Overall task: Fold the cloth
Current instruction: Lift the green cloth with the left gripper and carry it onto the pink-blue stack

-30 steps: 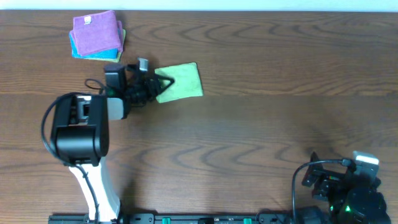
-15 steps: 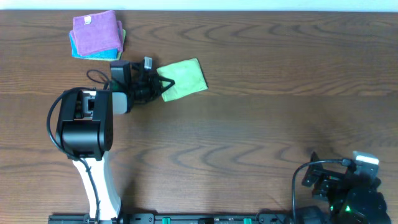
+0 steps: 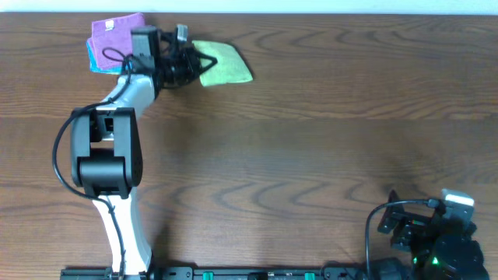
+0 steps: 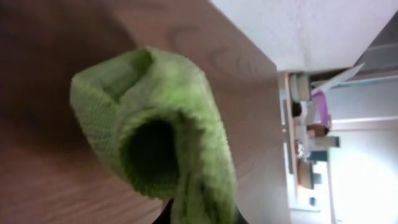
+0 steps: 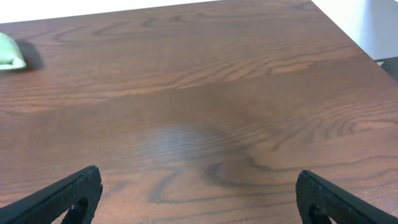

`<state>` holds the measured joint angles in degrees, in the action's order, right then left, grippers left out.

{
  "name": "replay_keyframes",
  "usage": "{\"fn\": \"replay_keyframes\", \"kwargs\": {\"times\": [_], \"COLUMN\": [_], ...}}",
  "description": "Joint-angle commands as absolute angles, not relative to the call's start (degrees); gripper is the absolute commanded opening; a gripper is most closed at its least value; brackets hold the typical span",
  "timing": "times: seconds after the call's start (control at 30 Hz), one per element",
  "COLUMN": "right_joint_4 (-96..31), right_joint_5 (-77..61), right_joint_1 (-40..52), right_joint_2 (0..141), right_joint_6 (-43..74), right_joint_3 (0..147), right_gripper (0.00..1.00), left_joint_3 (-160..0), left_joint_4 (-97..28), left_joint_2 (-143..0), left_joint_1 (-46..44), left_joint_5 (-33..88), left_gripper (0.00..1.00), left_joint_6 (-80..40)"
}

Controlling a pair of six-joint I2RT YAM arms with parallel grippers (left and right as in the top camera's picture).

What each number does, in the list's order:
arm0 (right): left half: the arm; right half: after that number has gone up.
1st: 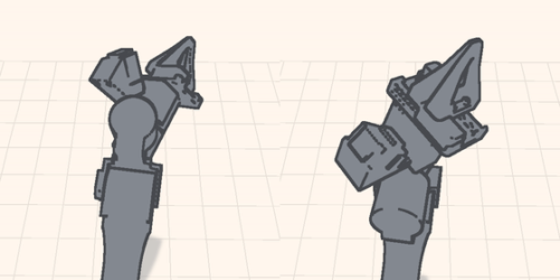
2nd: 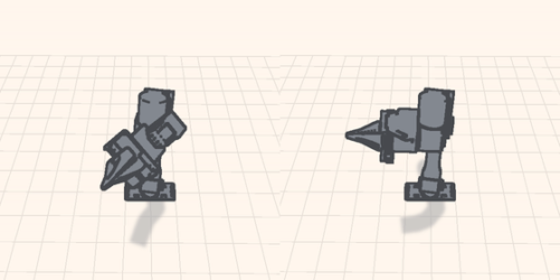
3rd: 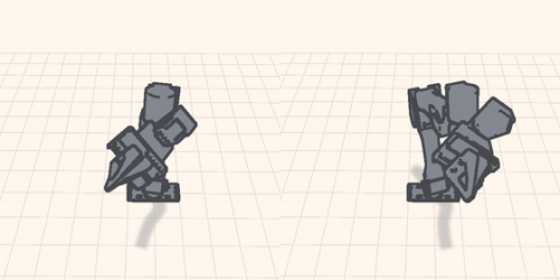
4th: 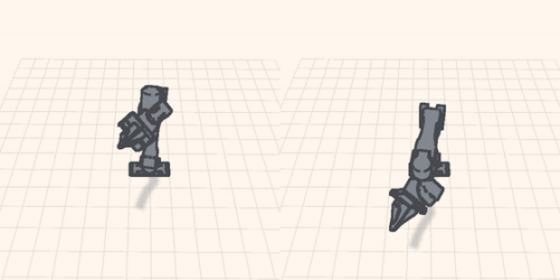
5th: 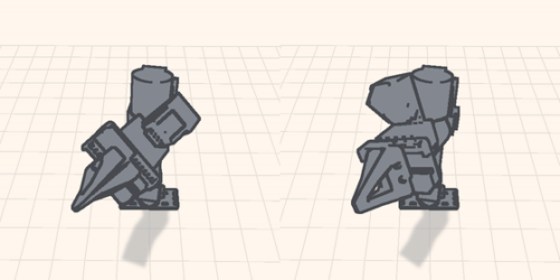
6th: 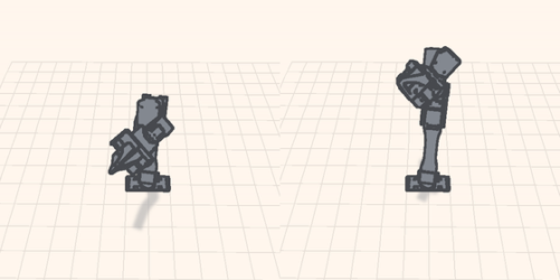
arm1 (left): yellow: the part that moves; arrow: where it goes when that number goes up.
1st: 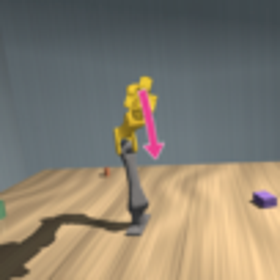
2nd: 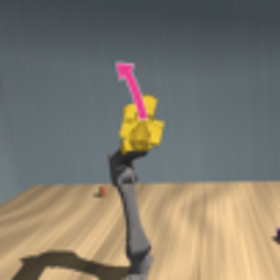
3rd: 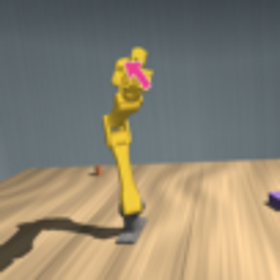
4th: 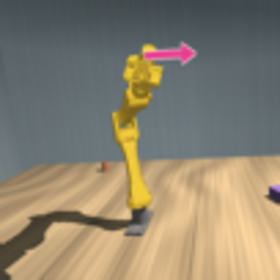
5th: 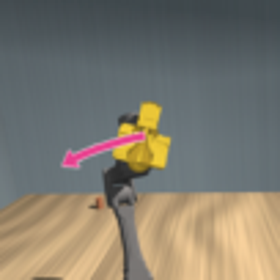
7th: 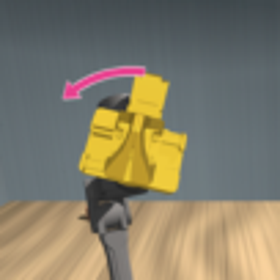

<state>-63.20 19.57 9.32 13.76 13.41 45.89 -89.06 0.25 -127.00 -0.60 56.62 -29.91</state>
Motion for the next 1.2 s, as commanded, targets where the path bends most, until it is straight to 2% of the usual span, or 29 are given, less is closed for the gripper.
{"fn": "replay_keyframes", "kwargs": {"times": [0.0, 0.17, 0.33, 0.83, 1.17], "right_joint_4": [-63.24, -63.24, -63.24, -63.24, -63.24], "right_joint_5": [20.34, 20.34, 20.34, 20.34, 20.34], "right_joint_1": [9.02, 9.02, 9.02, 9.02, 9.02], "right_joint_2": [13.82, 13.82, 13.82, 13.82, 13.82], "right_joint_6": [13.89, 13.89, 13.89, 13.89, 13.89], "right_joint_3": [45.41, 45.41, 45.41, 45.41, 45.41], "right_gripper": [0.99, 0.99, 0.99, 0.99, 0.99], "left_joint_3": [-96.92, -108.79, -115.39, -116.81, -117.56], "left_joint_4": [-7.57, -24.36, -32.42, -34.46, -31.64], "left_joint_2": [-126.54, -126.54, -126.54, -126.54, -126.54], "left_joint_1": [0.27, 2.46, 6.39, 15.64, 17.78], "left_joint_5": [52.88, 44.75, 39.42, 42.06, 46.63], "left_gripper": [0.05, 0.06, 0.05, 0.06, 0.06], "left_joint_6": [-20.95, -11.90, -7.94, -5.32, 4.75]}}
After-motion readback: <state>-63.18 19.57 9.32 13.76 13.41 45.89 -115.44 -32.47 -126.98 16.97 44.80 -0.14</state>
